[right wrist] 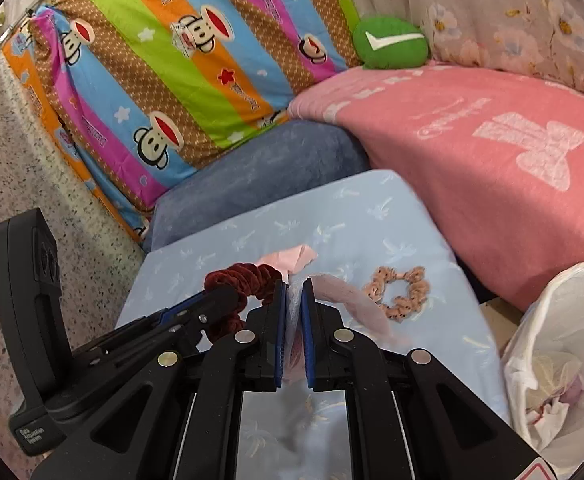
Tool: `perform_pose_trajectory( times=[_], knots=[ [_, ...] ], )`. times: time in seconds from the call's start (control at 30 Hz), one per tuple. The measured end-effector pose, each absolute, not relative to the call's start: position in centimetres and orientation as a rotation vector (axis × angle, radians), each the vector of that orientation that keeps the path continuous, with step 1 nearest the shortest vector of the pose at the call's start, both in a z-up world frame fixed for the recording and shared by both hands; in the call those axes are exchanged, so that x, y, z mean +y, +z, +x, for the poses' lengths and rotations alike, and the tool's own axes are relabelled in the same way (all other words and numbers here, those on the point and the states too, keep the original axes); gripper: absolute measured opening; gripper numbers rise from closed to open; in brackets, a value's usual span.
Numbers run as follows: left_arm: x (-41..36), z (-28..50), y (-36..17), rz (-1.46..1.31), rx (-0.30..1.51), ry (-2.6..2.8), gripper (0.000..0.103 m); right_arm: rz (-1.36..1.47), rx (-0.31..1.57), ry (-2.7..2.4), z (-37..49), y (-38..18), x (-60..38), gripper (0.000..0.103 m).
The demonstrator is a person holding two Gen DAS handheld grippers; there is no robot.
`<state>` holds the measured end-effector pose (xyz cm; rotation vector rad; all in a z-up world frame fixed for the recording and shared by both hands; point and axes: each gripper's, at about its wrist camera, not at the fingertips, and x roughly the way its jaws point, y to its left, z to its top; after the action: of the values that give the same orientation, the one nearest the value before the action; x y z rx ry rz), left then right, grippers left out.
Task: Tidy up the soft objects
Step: 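Grasp the dark red velvet scrunchie with the left tool while the right tool grasps the pink ribbon, then carry the scrunchie and ribbon over the bin and open both tools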
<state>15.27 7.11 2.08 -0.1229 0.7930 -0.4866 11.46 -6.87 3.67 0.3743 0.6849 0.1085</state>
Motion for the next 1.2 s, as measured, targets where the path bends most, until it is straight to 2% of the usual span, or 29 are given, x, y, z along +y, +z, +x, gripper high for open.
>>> perform_pose_trajectory(
  times=[0.5,1.2],
  knots=[
    [-0.1,10.1,5.5,-0.042,0.728,-0.628,0.014,0.399,0.568,0.010,4.3,8.6,-14.3,0.008],
    [-11.1,5.5,5.2,0.065,0.785,-0.804,0.016,0.479,0.551,-0.185,-3.0,6.9,-26.3,0.009]
  ],
)
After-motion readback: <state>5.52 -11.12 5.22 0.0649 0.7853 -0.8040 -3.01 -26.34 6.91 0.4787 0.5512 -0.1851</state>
